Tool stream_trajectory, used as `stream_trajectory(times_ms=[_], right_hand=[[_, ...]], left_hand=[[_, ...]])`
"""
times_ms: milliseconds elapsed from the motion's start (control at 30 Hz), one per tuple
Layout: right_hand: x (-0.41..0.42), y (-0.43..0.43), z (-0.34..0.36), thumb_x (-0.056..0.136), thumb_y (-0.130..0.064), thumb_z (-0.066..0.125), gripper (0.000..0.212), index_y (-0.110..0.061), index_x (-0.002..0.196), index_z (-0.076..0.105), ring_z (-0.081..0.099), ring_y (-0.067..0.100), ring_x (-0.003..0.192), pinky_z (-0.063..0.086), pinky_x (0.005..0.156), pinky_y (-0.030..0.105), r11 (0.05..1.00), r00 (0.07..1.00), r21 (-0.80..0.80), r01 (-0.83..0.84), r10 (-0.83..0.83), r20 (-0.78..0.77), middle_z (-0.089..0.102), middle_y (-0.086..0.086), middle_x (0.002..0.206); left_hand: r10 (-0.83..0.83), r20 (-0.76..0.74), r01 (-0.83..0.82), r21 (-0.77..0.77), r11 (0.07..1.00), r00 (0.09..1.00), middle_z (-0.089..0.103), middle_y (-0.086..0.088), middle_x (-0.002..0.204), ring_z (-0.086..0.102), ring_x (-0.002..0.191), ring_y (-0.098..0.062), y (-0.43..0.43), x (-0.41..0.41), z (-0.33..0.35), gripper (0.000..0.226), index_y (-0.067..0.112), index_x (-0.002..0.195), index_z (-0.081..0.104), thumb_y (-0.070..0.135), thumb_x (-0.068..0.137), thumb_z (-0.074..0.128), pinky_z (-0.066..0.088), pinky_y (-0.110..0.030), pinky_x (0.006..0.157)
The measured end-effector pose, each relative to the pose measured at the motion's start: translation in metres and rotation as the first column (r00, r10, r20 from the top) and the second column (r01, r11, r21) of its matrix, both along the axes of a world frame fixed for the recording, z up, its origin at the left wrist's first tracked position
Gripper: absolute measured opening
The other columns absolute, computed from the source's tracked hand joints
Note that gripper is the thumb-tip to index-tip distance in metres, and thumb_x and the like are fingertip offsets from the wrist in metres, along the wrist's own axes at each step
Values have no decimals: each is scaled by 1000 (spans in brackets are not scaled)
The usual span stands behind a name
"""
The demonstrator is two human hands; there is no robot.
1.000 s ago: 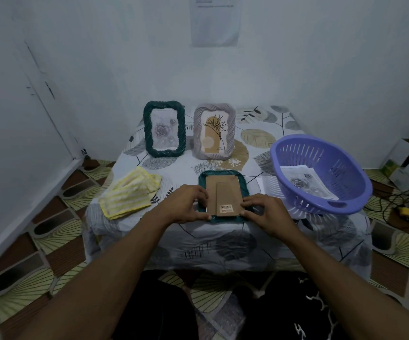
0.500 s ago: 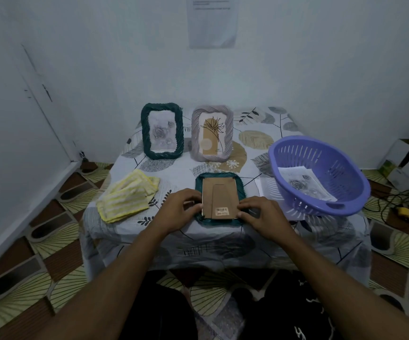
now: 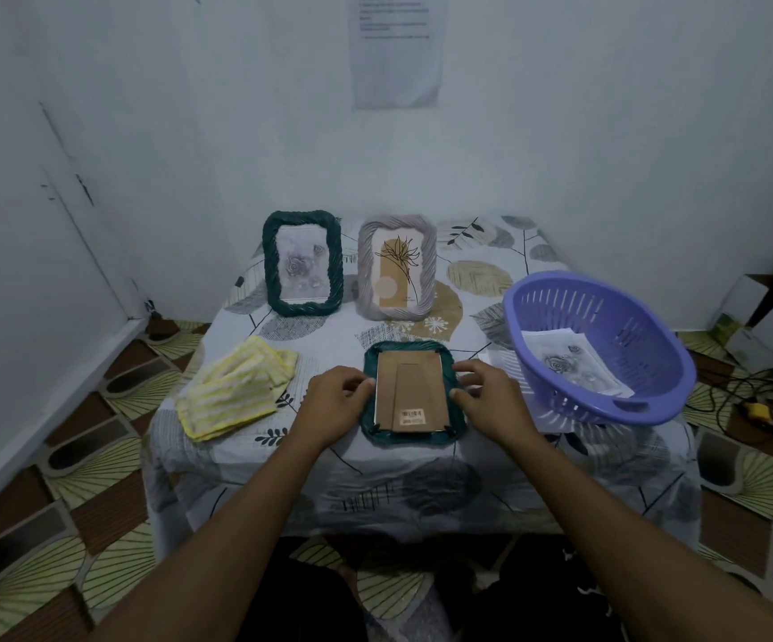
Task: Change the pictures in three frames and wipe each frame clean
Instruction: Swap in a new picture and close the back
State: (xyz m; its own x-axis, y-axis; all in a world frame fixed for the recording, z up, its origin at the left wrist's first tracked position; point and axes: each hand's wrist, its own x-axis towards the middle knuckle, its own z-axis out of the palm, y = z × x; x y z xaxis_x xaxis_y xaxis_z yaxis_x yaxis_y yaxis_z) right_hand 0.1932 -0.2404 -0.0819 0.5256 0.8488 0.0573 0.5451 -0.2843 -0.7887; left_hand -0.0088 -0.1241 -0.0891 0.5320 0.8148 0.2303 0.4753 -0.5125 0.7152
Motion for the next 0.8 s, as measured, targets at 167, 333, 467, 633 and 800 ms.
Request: stream_trajectory(times_ms=[167, 333, 467, 633, 800], right_hand=[[-5, 18, 19, 89, 4, 55, 36, -12, 122, 55, 61, 27, 82, 53, 72, 41, 981, 795, 69, 181, -105, -597, 65, 15, 99], [-16, 22, 43, 90, 13, 46, 40, -7, 124, 50, 67, 23, 85, 54, 74, 33, 979, 625, 120, 162, -8, -781, 69, 12, 98], [-19, 22, 50, 95, 3, 42, 35, -11, 125, 54, 66, 21, 104, 47, 87, 37, 977, 595, 164, 134, 53, -802, 74, 7, 104], [-19, 22, 63, 90, -4, 50, 34, -17, 121, 57, 61, 19, 114, 41, 93, 44, 974, 600, 224, 4, 177, -780, 72, 8, 112], [-18, 28, 57, 99, -13, 48, 24, -18, 119, 59, 53, 17, 113, 46, 74, 28, 983, 799, 151, 103, 9, -602, 60, 1, 123]], left_hand=[[22, -104, -30, -82, 996, 994, 69, 2, 98, 60, 90, -13, 1, 10, 15, 41, 18, 96, 70, 52, 93, 47, 45, -28, 77], [-65, -31, 60, -157, 986, 997, 69, 6, 105, 62, 97, -13, -1, 24, 36, 44, 31, 95, 69, 68, 83, 49, 48, -31, 86], [-39, -57, 29, -166, 986, 998, 67, 7, 97, 61, 92, -9, -5, 31, 55, 51, 24, 93, 68, 71, 74, 61, 45, -25, 75], [25, 1, -24, -281, 959, 1000, 65, 0, 89, 58, 80, -14, -5, 27, 72, 30, 16, 90, 65, 44, 80, 66, 45, -30, 68], [111, 89, -101, -116, 988, 990, 57, -9, 76, 44, 62, -15, 4, 18, 83, 21, 2, 84, 59, 17, 92, 48, 35, -30, 59]])
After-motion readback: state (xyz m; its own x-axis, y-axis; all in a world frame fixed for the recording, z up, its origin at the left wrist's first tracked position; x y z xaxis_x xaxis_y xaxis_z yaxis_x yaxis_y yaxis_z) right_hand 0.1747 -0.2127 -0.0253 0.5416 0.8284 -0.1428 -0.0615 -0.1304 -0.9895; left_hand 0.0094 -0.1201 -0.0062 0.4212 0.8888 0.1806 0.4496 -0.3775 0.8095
